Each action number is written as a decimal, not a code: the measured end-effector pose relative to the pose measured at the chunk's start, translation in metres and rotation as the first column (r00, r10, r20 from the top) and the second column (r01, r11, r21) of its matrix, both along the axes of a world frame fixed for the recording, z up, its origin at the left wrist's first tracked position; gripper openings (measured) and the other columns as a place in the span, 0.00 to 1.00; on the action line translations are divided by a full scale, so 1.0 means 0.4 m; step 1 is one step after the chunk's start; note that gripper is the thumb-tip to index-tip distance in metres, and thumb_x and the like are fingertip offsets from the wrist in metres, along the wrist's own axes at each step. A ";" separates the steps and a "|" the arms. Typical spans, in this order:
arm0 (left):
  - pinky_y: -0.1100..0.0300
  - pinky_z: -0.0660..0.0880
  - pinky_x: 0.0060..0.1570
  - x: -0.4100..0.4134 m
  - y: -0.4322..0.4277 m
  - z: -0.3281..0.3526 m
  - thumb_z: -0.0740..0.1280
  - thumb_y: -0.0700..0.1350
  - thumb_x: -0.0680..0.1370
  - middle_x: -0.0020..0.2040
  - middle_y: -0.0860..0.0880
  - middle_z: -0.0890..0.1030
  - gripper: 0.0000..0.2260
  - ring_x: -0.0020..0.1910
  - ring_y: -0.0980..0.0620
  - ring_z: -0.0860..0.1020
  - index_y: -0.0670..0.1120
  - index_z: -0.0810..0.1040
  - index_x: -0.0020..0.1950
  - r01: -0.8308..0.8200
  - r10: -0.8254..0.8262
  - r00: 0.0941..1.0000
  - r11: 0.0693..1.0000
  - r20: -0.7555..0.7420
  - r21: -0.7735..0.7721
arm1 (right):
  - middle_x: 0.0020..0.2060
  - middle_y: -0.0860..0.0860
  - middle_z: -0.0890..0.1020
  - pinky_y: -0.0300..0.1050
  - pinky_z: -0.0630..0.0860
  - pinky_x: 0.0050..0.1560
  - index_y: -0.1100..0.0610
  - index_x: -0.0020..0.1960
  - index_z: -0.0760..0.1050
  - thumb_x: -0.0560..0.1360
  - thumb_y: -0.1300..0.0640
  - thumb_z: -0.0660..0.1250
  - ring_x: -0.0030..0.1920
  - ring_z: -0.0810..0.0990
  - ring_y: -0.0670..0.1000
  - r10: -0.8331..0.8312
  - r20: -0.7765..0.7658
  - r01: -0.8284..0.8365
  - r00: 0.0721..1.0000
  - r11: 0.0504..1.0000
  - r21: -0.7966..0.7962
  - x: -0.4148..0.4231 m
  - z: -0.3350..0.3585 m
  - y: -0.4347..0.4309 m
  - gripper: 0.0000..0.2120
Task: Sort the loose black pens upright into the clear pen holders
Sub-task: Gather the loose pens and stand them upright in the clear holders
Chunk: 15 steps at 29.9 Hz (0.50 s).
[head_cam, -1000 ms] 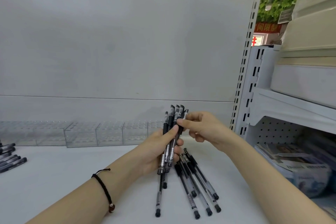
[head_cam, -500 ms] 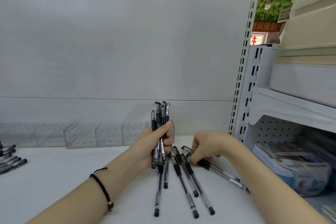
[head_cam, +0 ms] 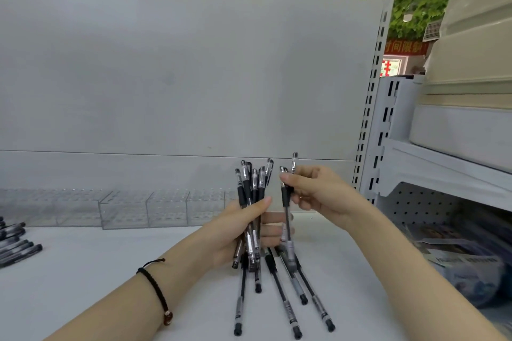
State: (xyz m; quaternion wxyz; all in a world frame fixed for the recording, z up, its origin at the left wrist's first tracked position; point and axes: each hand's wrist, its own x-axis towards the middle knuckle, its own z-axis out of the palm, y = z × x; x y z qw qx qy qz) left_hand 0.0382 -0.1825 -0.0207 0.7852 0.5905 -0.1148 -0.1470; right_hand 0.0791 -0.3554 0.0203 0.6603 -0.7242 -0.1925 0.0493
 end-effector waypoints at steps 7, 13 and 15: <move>0.55 0.80 0.38 -0.007 0.004 0.009 0.69 0.47 0.74 0.42 0.44 0.80 0.11 0.35 0.49 0.80 0.43 0.76 0.53 -0.044 0.032 0.985 0.997 0.169 0.068 | 0.26 0.53 0.74 0.37 0.70 0.25 0.63 0.43 0.75 0.75 0.61 0.71 0.22 0.70 0.46 -0.148 0.213 0.145 0.966 0.989 0.028 -0.013 -0.003 0.066 0.06; 0.57 0.79 0.37 -0.032 0.082 0.025 0.72 0.36 0.74 0.35 0.49 0.77 0.08 0.31 0.51 0.76 0.43 0.76 0.50 -0.192 0.153 0.947 0.975 0.283 0.115 | 0.29 0.53 0.78 0.40 0.73 0.27 0.62 0.44 0.77 0.72 0.59 0.74 0.27 0.75 0.50 -0.066 0.353 0.096 0.933 0.993 -0.068 -0.052 0.041 0.159 0.08; 0.57 0.79 0.38 -0.042 0.127 0.026 0.73 0.36 0.73 0.35 0.49 0.79 0.10 0.32 0.51 0.79 0.44 0.77 0.51 -0.312 0.244 0.905 0.937 0.348 0.156 | 0.28 0.52 0.79 0.39 0.71 0.27 0.60 0.42 0.76 0.72 0.55 0.74 0.26 0.74 0.49 -0.037 0.381 0.094 0.924 0.987 -0.132 -0.069 0.053 0.182 0.10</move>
